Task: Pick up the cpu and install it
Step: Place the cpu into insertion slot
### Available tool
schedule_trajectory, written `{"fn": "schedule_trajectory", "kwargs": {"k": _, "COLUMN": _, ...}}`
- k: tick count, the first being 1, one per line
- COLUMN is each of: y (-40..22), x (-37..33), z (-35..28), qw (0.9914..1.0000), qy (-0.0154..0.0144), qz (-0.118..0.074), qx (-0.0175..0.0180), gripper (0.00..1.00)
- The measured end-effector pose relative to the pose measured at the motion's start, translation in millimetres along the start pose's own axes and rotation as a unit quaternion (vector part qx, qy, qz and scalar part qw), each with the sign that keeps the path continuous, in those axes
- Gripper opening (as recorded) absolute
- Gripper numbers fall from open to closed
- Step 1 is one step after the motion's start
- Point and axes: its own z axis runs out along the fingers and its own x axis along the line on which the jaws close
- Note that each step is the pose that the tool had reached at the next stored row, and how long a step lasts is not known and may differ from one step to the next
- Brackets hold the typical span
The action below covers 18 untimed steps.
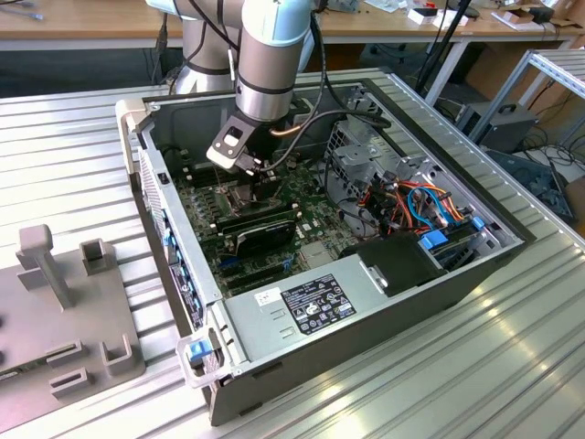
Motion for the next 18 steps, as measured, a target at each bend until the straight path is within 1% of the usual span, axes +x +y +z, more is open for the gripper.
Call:
{"fn": "schedule_trajectory", "kwargs": {"k": 7, "y": 0.0, "x": 0.1, "z": 0.2, "qw": 1.0, "qy": 0.0002, "qz": 0.0, "qx": -0.0001, "gripper": 0.55}}
{"fn": "schedule_trajectory", "kwargs": {"k": 8, "y": 0.1, "x": 0.3, "z": 0.6, "qw": 1.0, "qy": 0.0009, "qz": 0.0, "qx": -0.0004, "gripper": 0.55}}
{"fn": "schedule_trajectory", "kwargs": {"k": 9, "y": 0.1, "x": 0.2, "z": 0.5, "qw": 1.0, "qy": 0.0005, "qz": 0.0, "qx": -0.0004, "gripper": 0.61}}
{"fn": "schedule_trajectory", "kwargs": {"k": 12, "y": 0.0, "x": 0.1, "z": -0.5, "qw": 1.0, "qy": 0.0003, "qz": 0.0, "qx": -0.0002, "gripper": 0.61}}
{"fn": "schedule_trajectory", "kwargs": {"k": 13, "y": 0.0, "x": 0.0, "z": -5.6, "qw": 1.0, "qy": 0.0001, "qz": 0.0, "qx": -0.0001, "gripper": 0.61}}
{"fn": "schedule_trajectory", "kwargs": {"k": 16, "y": 0.0, "x": -0.1, "z": -12.8, "qw": 1.0, "qy": -0.0001, "qz": 0.0, "qx": -0.0001, "gripper": 0.61}}
{"fn": "schedule_trajectory", "kwargs": {"k": 18, "y": 0.1, "x": -0.1, "z": -13.7, "qw": 1.0, "qy": -0.0001, "qz": 0.0, "qx": -0.0001, "gripper": 0.61}}
